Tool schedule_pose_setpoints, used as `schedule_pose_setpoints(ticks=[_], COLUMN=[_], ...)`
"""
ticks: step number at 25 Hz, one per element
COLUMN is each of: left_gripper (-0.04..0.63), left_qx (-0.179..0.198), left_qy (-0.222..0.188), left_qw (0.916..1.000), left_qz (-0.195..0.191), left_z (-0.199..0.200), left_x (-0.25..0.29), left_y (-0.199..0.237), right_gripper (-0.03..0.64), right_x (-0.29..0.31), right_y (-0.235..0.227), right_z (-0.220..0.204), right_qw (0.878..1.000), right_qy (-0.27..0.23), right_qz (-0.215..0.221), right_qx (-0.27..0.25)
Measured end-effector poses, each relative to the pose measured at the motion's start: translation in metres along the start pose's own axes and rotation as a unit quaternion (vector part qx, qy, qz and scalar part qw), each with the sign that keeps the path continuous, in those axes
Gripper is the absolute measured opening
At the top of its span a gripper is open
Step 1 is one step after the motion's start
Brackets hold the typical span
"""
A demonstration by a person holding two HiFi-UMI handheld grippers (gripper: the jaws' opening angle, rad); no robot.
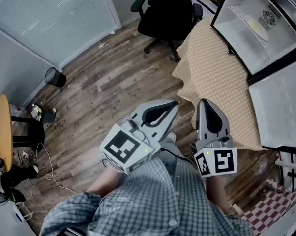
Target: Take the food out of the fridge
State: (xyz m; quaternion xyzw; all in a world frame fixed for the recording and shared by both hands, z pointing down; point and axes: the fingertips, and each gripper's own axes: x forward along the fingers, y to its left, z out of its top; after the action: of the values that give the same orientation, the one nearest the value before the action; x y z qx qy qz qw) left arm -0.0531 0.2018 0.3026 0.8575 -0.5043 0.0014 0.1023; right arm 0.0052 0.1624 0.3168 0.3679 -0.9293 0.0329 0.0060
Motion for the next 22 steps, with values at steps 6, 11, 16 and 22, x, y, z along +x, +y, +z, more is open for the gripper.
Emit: schedule_pose_setpoints(ticks=[6, 11, 16, 22], left_gripper=[0.006, 0.006, 0.006, 0.006], left_qx=[0.003, 0.006, 0.008, 0.009], left_qy=[-0.009, 0.004, 0.010, 0.007], left_qw=[0.9999, 0.9998, 0.9999, 0.9998], left_qz=[0.006, 0.017, 0.009, -0.019], left_z=[0.016, 0.021, 0.020, 0.023], left_x=[0.052, 0.074, 0.089, 0.115], left_y=[0.014, 0.023, 0.025, 0.026], right_gripper=[0.011, 0.011, 0.011, 0.011], right_x=[0.028, 0.040, 0.042, 0.046], right_y=[-0.046, -0.074, -0.089, -0.110], right_z=[0.013, 0.018, 0.020, 0.018], right_qw=[1.000, 1.000, 1.000, 0.999], right_qy=[-0.006, -0.011, -0.015, -0.011], right_qz=[0.006, -0.003, -0.015, -0.036], right_qx=[-0.008, -0.006, -0.002, -0.002])
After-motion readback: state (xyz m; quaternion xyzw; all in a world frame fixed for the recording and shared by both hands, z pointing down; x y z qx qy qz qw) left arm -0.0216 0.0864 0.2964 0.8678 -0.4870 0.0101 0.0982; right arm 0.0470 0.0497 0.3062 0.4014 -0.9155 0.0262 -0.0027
